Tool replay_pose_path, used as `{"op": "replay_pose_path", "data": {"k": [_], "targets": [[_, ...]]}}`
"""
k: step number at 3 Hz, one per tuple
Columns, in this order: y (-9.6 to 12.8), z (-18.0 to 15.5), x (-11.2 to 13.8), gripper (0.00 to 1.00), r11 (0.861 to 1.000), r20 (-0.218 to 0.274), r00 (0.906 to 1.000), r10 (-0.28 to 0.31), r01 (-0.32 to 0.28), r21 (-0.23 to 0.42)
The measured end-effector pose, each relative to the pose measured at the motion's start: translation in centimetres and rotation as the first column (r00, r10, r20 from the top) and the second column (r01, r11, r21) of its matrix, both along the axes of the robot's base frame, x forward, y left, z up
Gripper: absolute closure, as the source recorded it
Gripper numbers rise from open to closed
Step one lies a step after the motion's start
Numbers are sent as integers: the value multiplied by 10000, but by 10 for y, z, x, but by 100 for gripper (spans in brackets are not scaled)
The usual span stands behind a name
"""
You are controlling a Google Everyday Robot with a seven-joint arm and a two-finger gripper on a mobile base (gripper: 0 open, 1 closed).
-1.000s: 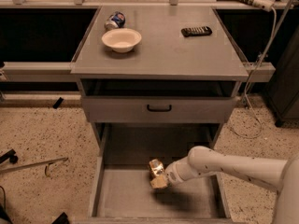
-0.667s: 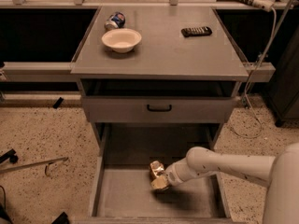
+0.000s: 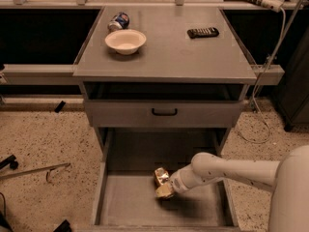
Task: Place orange can into middle drawer
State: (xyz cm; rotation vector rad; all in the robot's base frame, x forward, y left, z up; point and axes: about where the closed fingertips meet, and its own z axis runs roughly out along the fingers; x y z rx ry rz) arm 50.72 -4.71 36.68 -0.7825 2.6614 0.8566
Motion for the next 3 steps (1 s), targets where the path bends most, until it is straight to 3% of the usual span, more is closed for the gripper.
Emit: {"op": "replay_pose_path", "data": {"k": [1,3], "targets": [[0,0,0,82,10000,-1,10000,1,-1,0],[0,0,0,36,10000,-2,10000,2,-2,1]]}}
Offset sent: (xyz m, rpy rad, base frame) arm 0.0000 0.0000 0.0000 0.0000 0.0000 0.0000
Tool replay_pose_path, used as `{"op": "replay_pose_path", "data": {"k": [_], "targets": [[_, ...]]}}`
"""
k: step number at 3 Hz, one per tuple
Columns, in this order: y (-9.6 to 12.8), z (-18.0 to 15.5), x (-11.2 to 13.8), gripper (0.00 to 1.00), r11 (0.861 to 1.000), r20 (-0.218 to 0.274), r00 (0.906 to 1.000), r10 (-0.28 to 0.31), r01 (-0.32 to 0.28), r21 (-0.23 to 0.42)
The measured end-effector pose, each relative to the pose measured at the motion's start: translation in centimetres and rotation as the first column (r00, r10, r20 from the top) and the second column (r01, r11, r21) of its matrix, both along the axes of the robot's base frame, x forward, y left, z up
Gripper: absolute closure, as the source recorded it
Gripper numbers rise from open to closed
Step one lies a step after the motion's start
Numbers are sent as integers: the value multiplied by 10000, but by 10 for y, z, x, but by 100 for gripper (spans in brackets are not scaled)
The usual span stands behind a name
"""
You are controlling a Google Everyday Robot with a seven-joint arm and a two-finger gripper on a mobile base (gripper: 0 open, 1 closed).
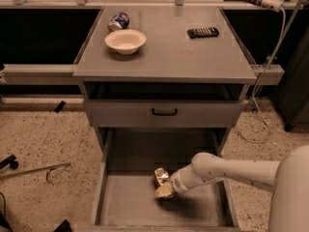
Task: Place orange can into middle drawer
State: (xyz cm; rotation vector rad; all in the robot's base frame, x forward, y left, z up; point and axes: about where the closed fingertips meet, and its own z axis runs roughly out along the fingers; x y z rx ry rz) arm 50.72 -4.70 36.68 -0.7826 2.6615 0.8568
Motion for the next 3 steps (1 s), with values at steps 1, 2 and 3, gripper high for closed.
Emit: {"op": "replay_pose_path", "data": {"k": [1,2,3], "targets": [[0,0,0,13,10000,0,10000,0,0,0],[0,0,0,0,10000,-2,10000,2,-2,1],[0,0,0,0,10000,-2,10000,2,-2,1]]}}
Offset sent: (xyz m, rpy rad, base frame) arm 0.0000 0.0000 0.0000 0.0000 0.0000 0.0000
